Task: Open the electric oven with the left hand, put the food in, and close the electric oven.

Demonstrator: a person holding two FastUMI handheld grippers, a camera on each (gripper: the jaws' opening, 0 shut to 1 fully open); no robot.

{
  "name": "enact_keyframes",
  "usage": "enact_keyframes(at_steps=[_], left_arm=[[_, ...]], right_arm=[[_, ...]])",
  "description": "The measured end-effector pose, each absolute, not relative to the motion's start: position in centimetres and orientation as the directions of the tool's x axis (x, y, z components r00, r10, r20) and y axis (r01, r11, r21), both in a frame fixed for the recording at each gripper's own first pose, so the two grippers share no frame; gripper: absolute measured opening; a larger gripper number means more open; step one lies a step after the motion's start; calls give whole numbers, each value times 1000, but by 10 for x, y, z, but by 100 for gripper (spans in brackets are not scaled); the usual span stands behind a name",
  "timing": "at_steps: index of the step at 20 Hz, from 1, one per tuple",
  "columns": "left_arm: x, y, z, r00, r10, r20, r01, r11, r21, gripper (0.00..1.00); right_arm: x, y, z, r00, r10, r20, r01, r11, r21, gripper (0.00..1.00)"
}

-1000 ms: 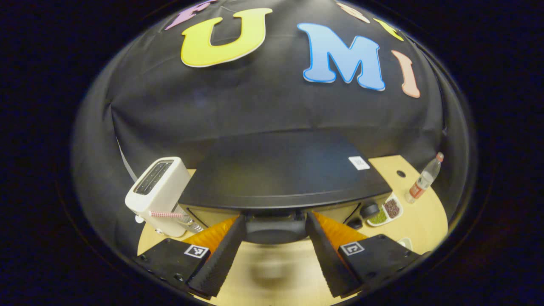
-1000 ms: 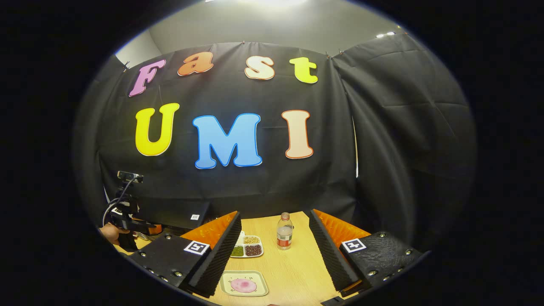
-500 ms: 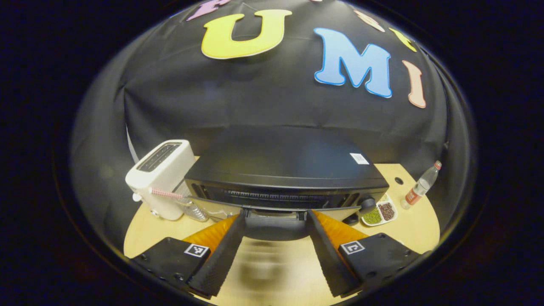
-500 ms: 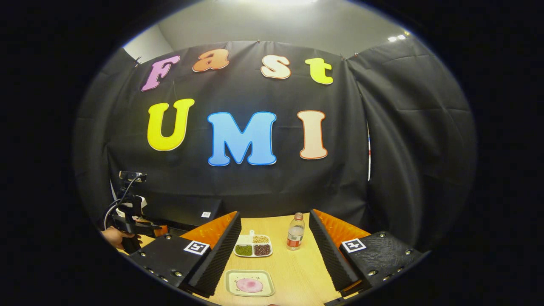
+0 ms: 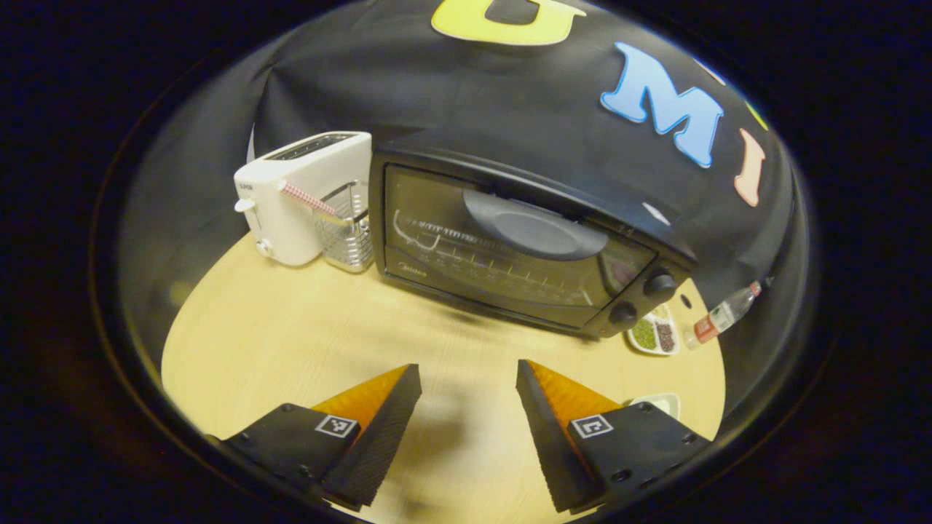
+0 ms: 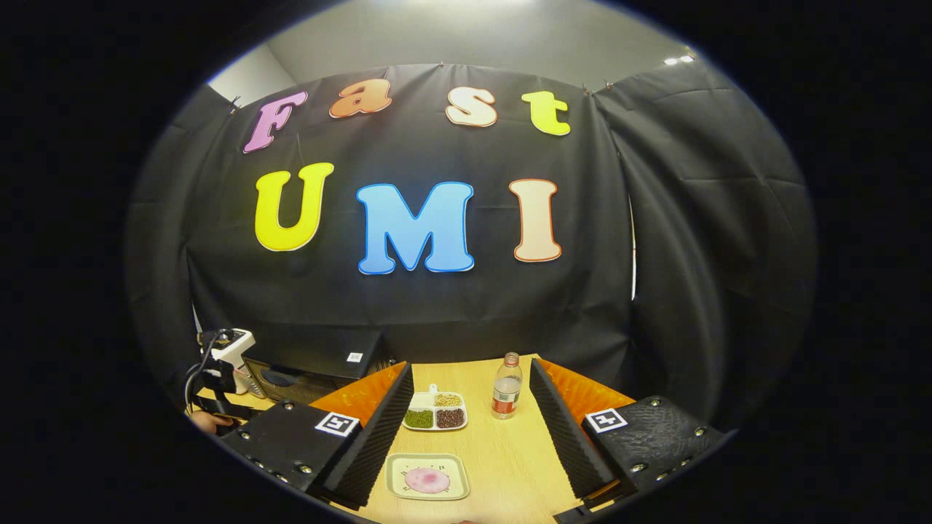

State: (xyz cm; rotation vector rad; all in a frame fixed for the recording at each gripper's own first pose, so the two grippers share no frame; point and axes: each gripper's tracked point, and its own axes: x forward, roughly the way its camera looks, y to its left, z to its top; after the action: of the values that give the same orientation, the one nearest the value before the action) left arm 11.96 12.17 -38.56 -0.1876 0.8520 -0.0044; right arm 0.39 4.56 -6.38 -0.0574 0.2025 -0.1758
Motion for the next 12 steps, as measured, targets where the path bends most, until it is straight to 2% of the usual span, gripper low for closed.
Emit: enact_keyframes(at_steps=[2, 3, 7, 12], left_arm=[[143, 118, -354, 747, -77, -660, -23, 990, -140, 93], [160, 114, -339, 777, -78, -625, 1, 992, -123, 90], [201, 103, -316, 813, -82, -577, 62, 997, -55, 91], [238, 99, -322, 825, -77, -560, 113, 993, 30, 92]], right_arm=[[2, 45, -69, 961, -181, -209, 170, 983, -69, 98], [1, 44, -72, 958, -184, -218, 173, 983, -68, 98], [-4, 46, -74, 955, -190, -228, 179, 982, -66, 98], [-12, 38, -74, 948, -218, -232, 203, 975, -89, 98]])
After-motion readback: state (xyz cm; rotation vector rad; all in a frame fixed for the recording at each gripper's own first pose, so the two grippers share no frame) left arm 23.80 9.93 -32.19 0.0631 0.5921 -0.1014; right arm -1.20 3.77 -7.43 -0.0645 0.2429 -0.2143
